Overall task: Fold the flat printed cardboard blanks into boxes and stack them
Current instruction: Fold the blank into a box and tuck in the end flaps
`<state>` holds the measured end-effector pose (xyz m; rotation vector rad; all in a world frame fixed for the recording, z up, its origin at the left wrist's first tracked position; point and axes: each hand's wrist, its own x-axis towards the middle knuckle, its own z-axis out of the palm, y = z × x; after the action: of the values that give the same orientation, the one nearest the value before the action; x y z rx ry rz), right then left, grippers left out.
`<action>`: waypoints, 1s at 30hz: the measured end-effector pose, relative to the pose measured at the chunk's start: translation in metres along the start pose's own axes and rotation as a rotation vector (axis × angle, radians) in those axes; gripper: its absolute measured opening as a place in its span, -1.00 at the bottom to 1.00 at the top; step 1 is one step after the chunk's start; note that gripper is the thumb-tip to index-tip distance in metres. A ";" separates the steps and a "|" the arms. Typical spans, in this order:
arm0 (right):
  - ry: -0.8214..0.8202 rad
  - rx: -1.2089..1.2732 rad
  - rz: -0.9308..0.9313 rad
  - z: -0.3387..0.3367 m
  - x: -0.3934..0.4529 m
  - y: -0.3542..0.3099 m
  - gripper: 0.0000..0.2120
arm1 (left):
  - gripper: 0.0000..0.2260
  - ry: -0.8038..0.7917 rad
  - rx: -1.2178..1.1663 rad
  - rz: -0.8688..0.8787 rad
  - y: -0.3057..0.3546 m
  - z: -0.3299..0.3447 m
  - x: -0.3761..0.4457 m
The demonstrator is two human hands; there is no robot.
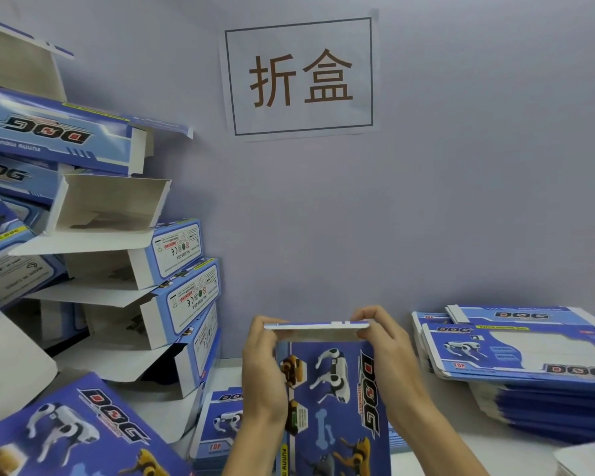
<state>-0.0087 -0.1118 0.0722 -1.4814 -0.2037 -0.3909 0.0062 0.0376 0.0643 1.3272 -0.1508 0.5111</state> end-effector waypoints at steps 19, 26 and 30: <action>-0.019 0.094 -0.096 0.001 -0.008 0.001 -0.90 | -0.87 -0.203 -0.031 -0.012 0.001 -0.006 0.001; -0.016 0.119 -0.079 0.001 -0.008 0.001 -0.90 | -0.86 -0.202 -0.062 0.018 0.004 -0.011 0.004; -0.018 0.157 -0.062 -0.001 -0.007 0.003 -0.87 | -0.83 -0.193 -0.049 0.025 0.001 -0.013 0.004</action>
<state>-0.0137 -0.1118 0.0672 -1.3271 -0.2893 -0.4028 0.0073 0.0510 0.0637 1.3272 -0.3373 0.3980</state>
